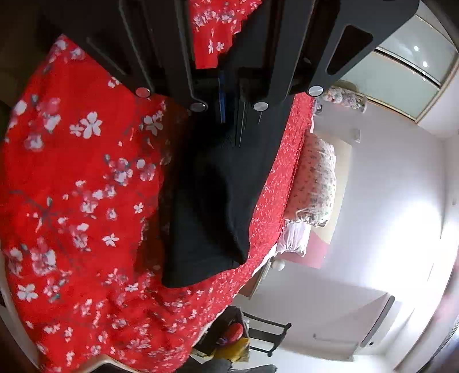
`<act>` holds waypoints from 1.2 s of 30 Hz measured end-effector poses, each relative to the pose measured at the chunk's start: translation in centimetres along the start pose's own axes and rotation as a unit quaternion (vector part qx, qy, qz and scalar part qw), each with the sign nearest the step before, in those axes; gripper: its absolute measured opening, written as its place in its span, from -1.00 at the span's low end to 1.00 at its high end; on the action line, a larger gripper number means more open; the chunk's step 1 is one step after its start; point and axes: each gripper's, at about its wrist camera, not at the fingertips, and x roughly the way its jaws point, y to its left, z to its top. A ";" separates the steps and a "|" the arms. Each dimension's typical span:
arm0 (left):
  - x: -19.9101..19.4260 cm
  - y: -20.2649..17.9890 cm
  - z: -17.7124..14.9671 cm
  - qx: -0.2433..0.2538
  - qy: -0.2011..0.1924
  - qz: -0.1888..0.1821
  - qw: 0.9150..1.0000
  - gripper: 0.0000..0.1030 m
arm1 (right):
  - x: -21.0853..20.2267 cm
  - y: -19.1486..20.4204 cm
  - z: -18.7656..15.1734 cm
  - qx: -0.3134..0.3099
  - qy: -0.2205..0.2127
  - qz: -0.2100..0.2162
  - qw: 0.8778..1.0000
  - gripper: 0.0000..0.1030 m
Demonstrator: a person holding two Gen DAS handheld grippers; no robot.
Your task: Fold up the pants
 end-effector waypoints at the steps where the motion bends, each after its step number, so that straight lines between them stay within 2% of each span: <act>1: 1.3 0.6 1.2 -0.011 0.019 0.000 1.000 0.96 | -0.4 -0.2 -0.1 -0.005 0.000 -0.002 1.000 -0.92; 3: 4.2 2.1 3.3 -0.045 0.063 0.002 0.997 0.96 | -0.3 0.0 0.0 -0.019 0.002 -0.008 1.000 -0.92; 6: 8.8 4.6 5.5 -0.121 0.113 0.023 0.986 0.96 | -0.5 0.2 -0.2 -0.035 0.005 -0.013 0.999 -0.92; 9: 12.2 6.1 6.9 -0.182 0.125 0.051 0.974 0.96 | -0.3 0.6 -0.2 -0.053 0.006 -0.019 0.998 -0.92; 10: 13.1 6.4 7.2 -0.190 0.128 0.058 0.972 0.95 | -0.3 0.7 -0.2 -0.061 0.006 -0.022 0.998 -0.92; 14: 17.6 6.6 8.7 -0.193 0.144 0.141 0.960 0.58 | -0.2 1.0 -0.5 -0.081 0.007 -0.030 0.996 -0.92; 15: 19.0 6.9 9.0 -0.192 0.153 0.170 0.954 0.55 | -0.2 1.0 -0.6 -0.084 0.008 -0.032 0.996 -0.92; 19: 20.8 7.8 9.4 -0.233 0.144 0.166 0.947 0.56 | 0.0 1.5 -0.6 -0.108 0.015 -0.039 0.993 -0.92; 25: 21.9 8.0 9.4 -0.248 0.132 0.163 0.946 0.53 | 0.3 1.7 -0.6 -0.124 0.018 -0.046 0.991 -0.93; 27: 22.0 8.0 9.4 -0.240 0.132 0.171 0.946 0.28 | 0.4 1.8 -0.6 -0.128 0.018 -0.049 0.990 -0.92; 28: 22.2 7.8 9.6 -0.232 0.131 0.165 0.950 -0.18 | 0.4 1.9 -0.6 -0.130 0.018 -0.050 0.990 -0.92; 29: 22.2 7.7 9.7 -0.226 0.133 0.139 0.955 -0.82 | 0.4 2.0 -0.6 -0.131 0.018 -0.053 0.990 -0.92; 30: 21.9 7.9 9.5 -0.230 0.134 0.107 0.958 -0.81 | 0.5 2.2 -0.7 -0.131 0.018 -0.055 0.990 -0.92; 33: 19.8 8.3 9.0 -0.255 0.109 0.097 0.956 -0.85 | 0.7 2.7 -0.6 -0.125 0.021 -0.056 0.990 -0.92; 36: 17.0 8.0 8.7 -0.241 0.085 0.092 0.963 -0.86 | 0.7 3.1 -0.1 -0.122 0.023 -0.055 0.991 -0.91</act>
